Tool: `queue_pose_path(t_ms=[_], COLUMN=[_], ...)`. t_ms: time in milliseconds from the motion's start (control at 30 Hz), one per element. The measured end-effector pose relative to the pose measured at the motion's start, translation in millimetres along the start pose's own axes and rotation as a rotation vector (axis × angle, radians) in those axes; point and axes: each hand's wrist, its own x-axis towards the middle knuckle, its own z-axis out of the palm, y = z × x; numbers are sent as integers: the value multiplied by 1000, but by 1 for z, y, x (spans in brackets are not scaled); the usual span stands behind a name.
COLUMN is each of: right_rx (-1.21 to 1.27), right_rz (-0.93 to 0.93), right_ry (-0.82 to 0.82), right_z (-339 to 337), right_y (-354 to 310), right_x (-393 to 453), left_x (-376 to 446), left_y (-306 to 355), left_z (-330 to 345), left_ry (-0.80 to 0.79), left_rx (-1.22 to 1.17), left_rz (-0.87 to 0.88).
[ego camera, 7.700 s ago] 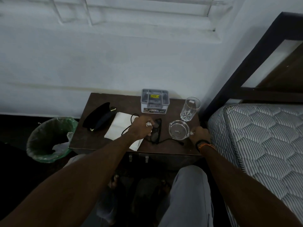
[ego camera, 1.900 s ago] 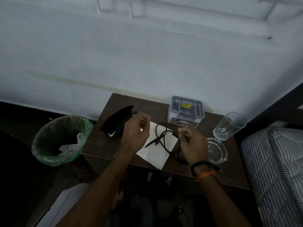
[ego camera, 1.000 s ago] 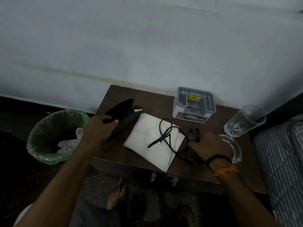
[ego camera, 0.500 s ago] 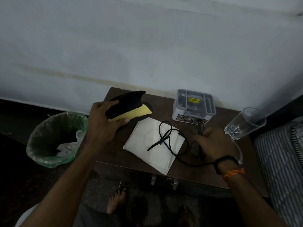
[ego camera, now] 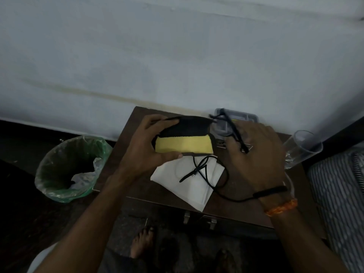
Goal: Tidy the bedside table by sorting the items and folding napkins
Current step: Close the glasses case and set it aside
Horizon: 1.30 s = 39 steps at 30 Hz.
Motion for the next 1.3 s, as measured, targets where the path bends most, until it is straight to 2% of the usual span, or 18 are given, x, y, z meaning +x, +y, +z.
queue_pose_path(t_ms=[133, 267, 1000, 1200, 1300], right_rx=[8, -53, -106, -41, 39], right_rz=[-219, -299, -282, -254, -264], right_ry=[-87, -130, -379, -319, -159], right_z=[12, 23, 34, 33, 30], right_y=[-20, -28, -45, -49, -46], right_x=[-3, -6, -8, -9, -9], left_x=[2, 3, 0, 4, 3], left_y=[12, 14, 10, 12, 12], left_z=[11, 14, 14, 11, 7], left_ry=[-89, -87, -124, -67, -59], left_rx=[-34, -67, -8, -48, -44], left_rz=[92, 145, 135, 134, 128])
